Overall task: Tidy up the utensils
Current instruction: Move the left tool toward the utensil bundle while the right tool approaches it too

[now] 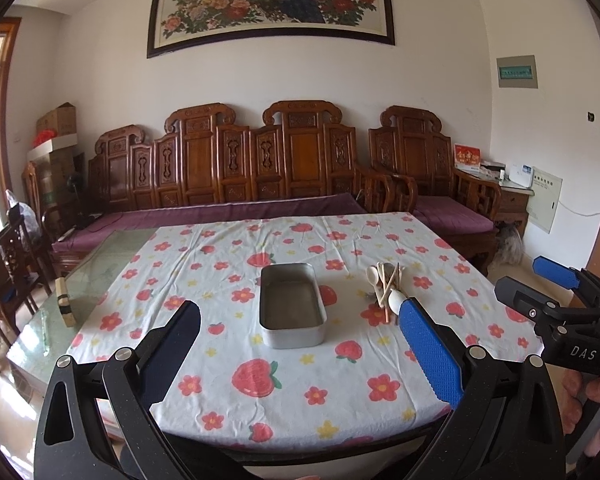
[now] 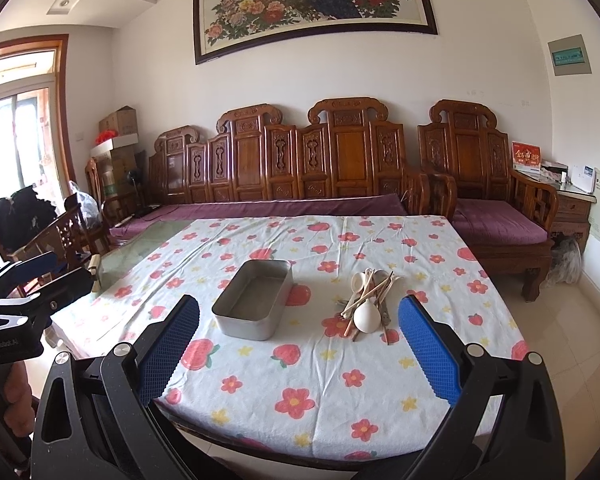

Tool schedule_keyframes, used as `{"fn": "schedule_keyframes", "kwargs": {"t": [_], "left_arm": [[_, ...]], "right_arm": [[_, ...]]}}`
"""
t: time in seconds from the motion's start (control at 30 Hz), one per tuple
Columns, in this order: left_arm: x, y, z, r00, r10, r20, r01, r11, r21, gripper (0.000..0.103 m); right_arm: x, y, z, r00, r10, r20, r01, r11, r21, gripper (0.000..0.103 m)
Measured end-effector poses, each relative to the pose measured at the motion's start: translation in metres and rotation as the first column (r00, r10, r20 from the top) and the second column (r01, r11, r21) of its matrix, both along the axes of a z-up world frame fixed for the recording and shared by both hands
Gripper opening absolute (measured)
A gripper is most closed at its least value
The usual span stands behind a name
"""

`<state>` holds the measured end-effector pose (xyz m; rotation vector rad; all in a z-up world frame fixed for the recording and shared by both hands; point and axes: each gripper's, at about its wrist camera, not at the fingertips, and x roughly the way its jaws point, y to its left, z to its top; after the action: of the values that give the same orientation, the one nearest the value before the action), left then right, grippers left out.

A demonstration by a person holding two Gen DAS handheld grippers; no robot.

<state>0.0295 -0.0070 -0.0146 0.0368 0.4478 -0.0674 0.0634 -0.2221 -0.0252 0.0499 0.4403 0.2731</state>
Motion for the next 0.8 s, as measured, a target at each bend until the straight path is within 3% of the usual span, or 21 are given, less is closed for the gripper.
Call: {"fn": "schedule_keyframes", "kwargs": {"t": [0.13, 0.33, 0.8], "left_arm": [[0.019, -0.003, -0.008, 0.999, -0.025, -0.023, 0.025, 1.0, 0.002, 0.097], [0.052, -0.011, -0.022, 0.996, -0.067, -0.062, 0.066, 0.998, -0.008, 0.097], [0.146, -0.051, -0.08, 0.962, -0.187, -0.198, 0.19, 0.982, -0.004, 0.096]], "right_arm": [[0.026, -0.002, -0.008, 1.0, 0.025, -0.002, -0.025, 0.999, -0.038, 0.1], [0.079, -0.02, -0.021, 0.998, 0.043, -0.049, -0.046, 0.997, -0.067, 0.091], [0.211, -0.055, -0.096, 0.961, 0.018, -0.276, -0.039, 0.997, -0.069, 0.069]]}}
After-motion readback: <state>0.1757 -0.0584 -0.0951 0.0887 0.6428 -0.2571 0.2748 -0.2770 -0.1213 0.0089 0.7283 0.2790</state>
